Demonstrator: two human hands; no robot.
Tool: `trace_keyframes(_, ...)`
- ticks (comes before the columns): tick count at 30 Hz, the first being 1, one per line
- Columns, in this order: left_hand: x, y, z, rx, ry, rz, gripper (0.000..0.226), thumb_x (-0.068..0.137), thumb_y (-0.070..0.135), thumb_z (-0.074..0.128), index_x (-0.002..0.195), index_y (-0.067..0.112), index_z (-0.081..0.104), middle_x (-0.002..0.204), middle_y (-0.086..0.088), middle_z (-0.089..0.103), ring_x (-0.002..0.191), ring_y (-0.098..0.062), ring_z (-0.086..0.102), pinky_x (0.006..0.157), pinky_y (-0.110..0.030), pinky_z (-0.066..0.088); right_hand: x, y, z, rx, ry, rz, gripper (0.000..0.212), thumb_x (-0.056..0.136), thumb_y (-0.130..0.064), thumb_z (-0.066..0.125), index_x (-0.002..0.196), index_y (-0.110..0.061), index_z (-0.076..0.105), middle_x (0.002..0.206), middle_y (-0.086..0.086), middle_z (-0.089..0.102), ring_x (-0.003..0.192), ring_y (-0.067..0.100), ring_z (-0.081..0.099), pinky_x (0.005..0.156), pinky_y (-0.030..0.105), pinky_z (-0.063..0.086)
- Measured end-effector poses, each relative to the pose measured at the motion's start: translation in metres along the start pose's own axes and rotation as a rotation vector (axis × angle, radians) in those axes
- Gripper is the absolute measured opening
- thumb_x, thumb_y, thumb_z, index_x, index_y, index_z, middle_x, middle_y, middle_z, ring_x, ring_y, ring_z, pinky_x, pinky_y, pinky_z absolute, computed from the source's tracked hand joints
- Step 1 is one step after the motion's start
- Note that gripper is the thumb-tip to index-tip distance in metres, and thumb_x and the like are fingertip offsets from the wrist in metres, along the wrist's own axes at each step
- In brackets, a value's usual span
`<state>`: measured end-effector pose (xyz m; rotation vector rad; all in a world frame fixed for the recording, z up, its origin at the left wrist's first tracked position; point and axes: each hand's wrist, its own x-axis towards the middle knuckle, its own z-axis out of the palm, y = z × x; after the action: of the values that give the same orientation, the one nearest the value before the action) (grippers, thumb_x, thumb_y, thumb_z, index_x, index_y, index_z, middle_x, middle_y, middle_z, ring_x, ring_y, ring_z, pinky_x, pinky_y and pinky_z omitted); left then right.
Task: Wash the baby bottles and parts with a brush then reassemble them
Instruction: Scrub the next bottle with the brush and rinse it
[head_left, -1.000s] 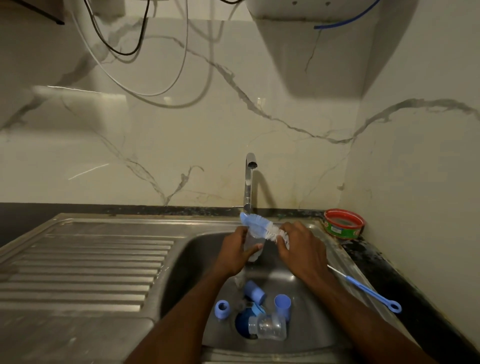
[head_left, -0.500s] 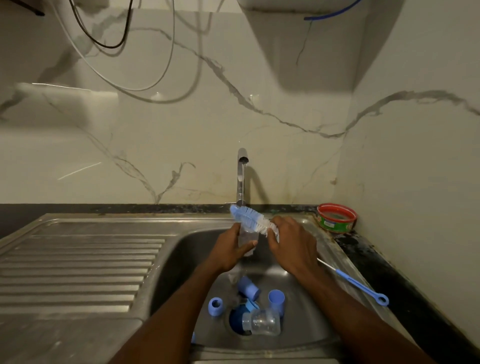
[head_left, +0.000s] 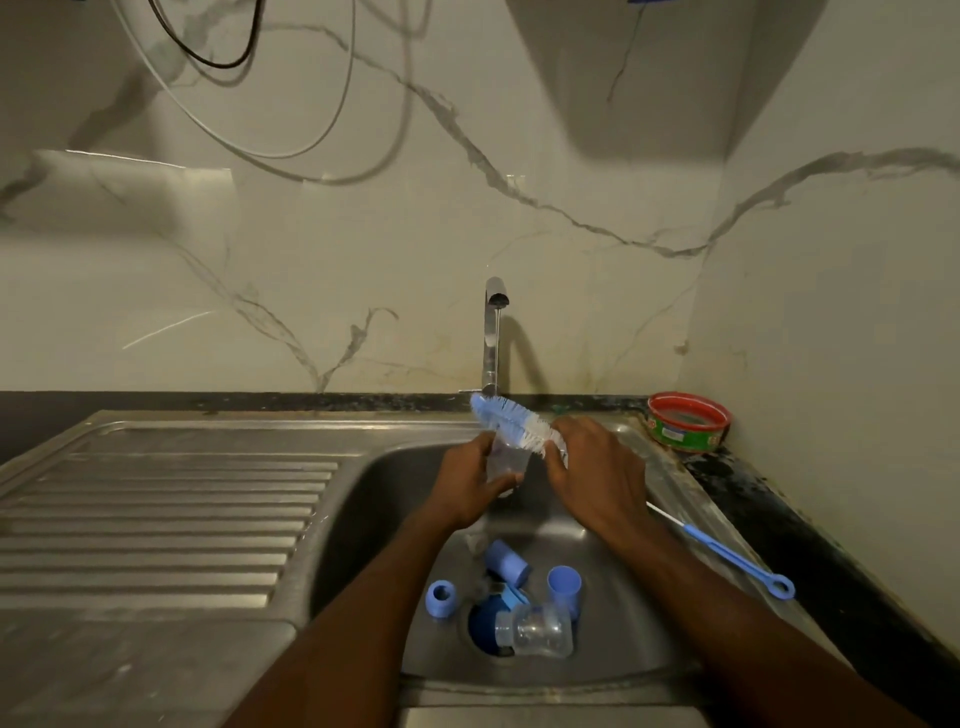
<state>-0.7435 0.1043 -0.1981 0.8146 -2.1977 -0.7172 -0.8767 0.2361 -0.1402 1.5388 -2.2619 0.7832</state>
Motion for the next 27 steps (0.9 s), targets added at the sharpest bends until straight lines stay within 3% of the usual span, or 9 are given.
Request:
trace_keyframes(5, -0.002, -0.006, -0.009, 0.015, 0.04, -0.019, 0.053, 0.091, 0.028, 0.075, 0.138, 0.016, 0.054, 0.137, -0.005, 0.061, 0.124, -0.018, 0.058, 0.104, -0.03, 0.046, -0.002, 0.006, -0.002, -0.026, 0.008, -0.004, 0.029, 0.101, -0.042, 0.051, 0.126, -0.029, 0.057, 0.115, -0.004, 0.061, 0.084, 0.01, 0.049, 0.054, 0.018, 0.024)
trace_keyframes(10, -0.006, -0.006, -0.007, 0.031, 0.001, -0.019, 0.052, 0.09, 0.032, 0.075, 0.135, 0.016, 0.055, 0.134, -0.004, 0.062, 0.122, -0.017, 0.059, 0.101, -0.027, 0.046, -0.002, 0.005, 0.001, -0.04, -0.007, 0.005, 0.035, 0.101, -0.043, 0.051, 0.133, -0.03, 0.056, 0.121, -0.004, 0.061, 0.096, 0.011, 0.059, 0.053, 0.014, 0.019)
trace_keyframes(17, -0.004, -0.012, -0.011, 0.064, -0.018, -0.042, 0.051, 0.089, 0.038, 0.076, 0.132, 0.019, 0.058, 0.129, -0.001, 0.066, 0.108, -0.005, 0.058, 0.086, -0.012, 0.042, 0.002, 0.003, 0.004, -0.037, -0.018, -0.005, 0.033, 0.102, -0.043, 0.049, 0.132, -0.029, 0.056, 0.119, -0.004, 0.061, 0.095, 0.015, 0.062, 0.064, 0.027, 0.039)
trace_keyframes(23, -0.001, -0.008, -0.005, 0.086, 0.042, -0.054, 0.052, 0.089, 0.029, 0.077, 0.134, 0.014, 0.056, 0.129, -0.003, 0.064, 0.118, -0.017, 0.06, 0.094, -0.023, 0.044, 0.0, 0.011, -0.001, -0.006, -0.013, -0.005, 0.022, 0.097, -0.041, 0.057, 0.115, -0.029, 0.061, 0.108, -0.004, 0.064, 0.09, 0.016, 0.062, 0.063, 0.028, 0.036)
trace_keyframes(27, -0.001, 0.001, 0.006, 0.028, -0.039, 0.034, 0.054, 0.085, 0.034, 0.08, 0.132, 0.019, 0.059, 0.128, 0.004, 0.065, 0.115, -0.01, 0.062, 0.098, -0.026, 0.05, 0.005, 0.006, 0.002, 0.012, 0.01, 0.006, 0.03, 0.1, -0.04, 0.054, 0.127, -0.029, 0.06, 0.117, -0.002, 0.063, 0.098, 0.019, 0.064, 0.073, 0.033, 0.052)
